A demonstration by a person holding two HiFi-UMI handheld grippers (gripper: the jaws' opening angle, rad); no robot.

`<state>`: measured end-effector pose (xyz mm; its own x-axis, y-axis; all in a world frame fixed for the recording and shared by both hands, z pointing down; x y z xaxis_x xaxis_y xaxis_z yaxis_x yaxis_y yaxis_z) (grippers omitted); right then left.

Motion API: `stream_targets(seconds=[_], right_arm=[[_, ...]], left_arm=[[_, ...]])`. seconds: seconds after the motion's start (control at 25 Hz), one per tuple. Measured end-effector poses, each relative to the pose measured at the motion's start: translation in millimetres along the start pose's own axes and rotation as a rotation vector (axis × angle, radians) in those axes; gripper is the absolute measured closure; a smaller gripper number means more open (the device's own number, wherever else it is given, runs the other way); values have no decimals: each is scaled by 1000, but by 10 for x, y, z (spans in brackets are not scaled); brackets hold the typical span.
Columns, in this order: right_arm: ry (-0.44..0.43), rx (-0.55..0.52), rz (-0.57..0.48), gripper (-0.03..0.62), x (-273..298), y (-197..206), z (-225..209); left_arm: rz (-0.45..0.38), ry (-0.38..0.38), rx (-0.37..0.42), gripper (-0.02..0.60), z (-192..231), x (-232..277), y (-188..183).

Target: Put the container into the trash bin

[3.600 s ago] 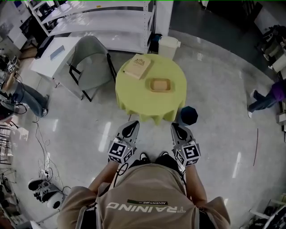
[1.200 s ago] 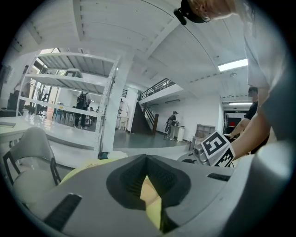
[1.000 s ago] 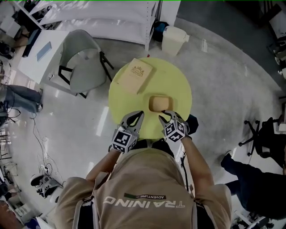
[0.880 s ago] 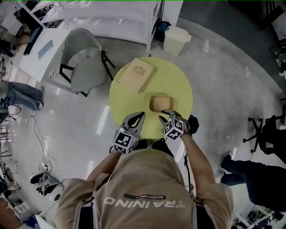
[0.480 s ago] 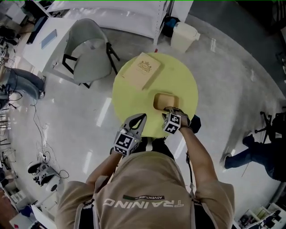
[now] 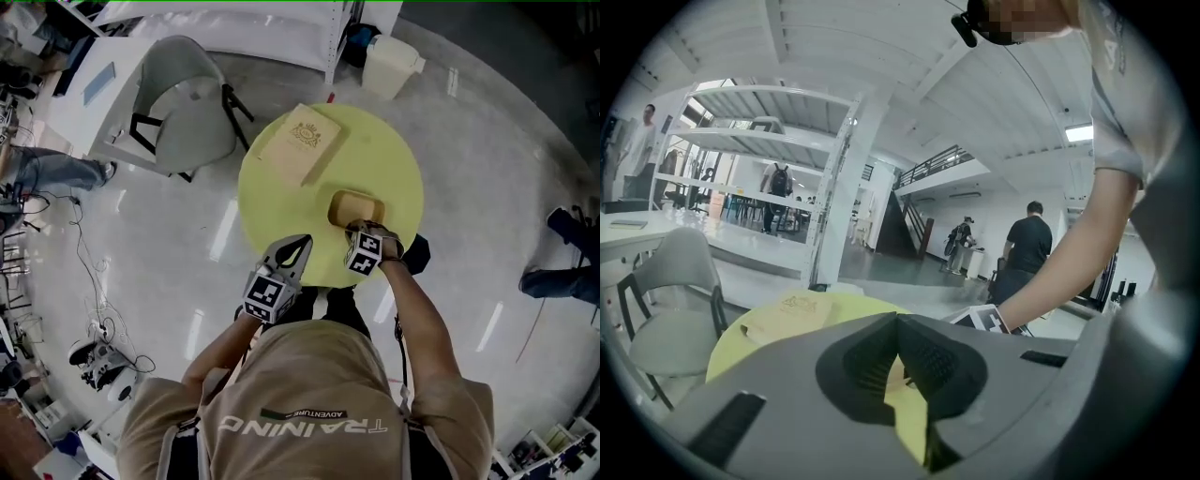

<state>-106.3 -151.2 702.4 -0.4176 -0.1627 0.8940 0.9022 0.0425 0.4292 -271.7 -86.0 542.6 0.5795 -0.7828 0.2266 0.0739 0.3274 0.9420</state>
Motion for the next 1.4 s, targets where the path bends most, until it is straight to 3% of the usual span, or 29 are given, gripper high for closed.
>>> stream_targets(seconds=[0.28, 0.56, 1.0, 1.4], right_arm=[[26, 87, -50, 569, -180, -16, -5], [103, 213, -67, 569, -528, 283, 126], [290, 466, -40, 569, -1229, 1321, 465], [346, 695, -5, 569, -1523, 2414, 812]], left_arm=[[19, 60, 16, 580, -27, 162, -8], [31, 161, 46, 580, -310, 378, -70], [87, 415, 114, 581, -1179, 1024, -96], [180, 555, 125, 580, -2047, 1612, 112]])
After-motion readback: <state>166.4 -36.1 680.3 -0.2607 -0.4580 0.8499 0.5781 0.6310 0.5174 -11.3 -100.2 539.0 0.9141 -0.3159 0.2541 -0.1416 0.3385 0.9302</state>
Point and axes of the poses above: the fingertips, and each gripper's own axes: x forward along the fingers, z to its left, y out of its underside, the point moved 8 cm from there along -x, backward along the fingers, and after that the axes turned 8 degrees about -z, right-handed, at the moved point
